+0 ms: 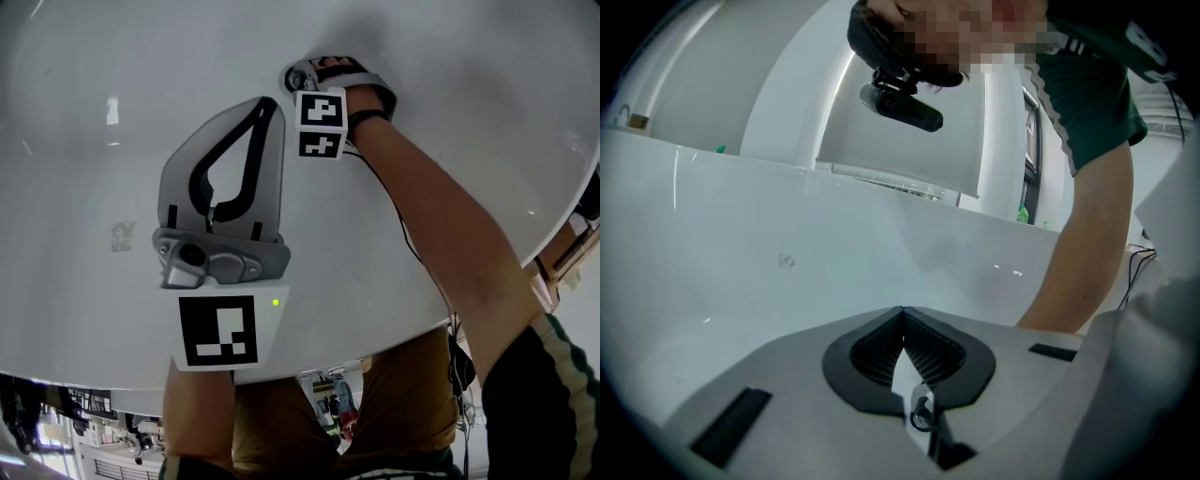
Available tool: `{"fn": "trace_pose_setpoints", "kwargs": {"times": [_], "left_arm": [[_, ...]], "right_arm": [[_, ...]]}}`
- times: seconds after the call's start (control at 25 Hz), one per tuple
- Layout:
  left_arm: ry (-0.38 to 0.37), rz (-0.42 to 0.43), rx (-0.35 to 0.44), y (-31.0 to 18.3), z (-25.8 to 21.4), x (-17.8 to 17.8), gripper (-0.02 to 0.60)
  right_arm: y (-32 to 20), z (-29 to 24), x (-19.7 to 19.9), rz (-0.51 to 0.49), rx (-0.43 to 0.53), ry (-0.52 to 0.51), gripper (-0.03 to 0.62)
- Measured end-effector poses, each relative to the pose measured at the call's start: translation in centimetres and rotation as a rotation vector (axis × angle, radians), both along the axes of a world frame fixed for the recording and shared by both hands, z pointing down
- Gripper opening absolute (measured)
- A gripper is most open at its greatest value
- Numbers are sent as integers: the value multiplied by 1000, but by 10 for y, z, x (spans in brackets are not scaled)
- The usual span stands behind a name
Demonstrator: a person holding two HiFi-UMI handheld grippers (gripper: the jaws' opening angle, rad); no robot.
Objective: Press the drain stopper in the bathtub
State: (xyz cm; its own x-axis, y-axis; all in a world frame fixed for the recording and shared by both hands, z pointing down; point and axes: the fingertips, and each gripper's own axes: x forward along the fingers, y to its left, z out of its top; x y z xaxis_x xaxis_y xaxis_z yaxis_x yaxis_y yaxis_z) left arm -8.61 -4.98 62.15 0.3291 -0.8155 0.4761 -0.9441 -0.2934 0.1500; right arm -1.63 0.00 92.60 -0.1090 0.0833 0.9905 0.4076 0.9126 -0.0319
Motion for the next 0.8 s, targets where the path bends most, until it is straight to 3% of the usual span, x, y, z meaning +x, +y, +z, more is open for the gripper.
{"fn": "trace_pose_setpoints", "kwargs": {"times": [0.24, 0.52, 0.6, 0.72, 0.76, 0.8], "left_arm": [[3, -1, -12, 1, 3, 0, 8], [11, 5, -12, 0, 3, 1, 7], [13, 2, -10, 0, 3, 1, 8], [14, 1, -12, 1, 3, 1, 6], [14, 1, -11, 0, 3, 1, 8], [15, 1, -9, 0, 2, 1, 7]], "right_arm": [[-7, -1, -5, 277, -61, -48, 182], [-28, -8, -15, 844, -193, -115, 136], [-31, -8, -16, 887, -212, -115, 129], [-31, -12, -16, 871, -201, -136, 129], [-33, -14, -14, 869, -183, -144, 115], [-35, -17, -12, 868, -163, -152, 55]]}}
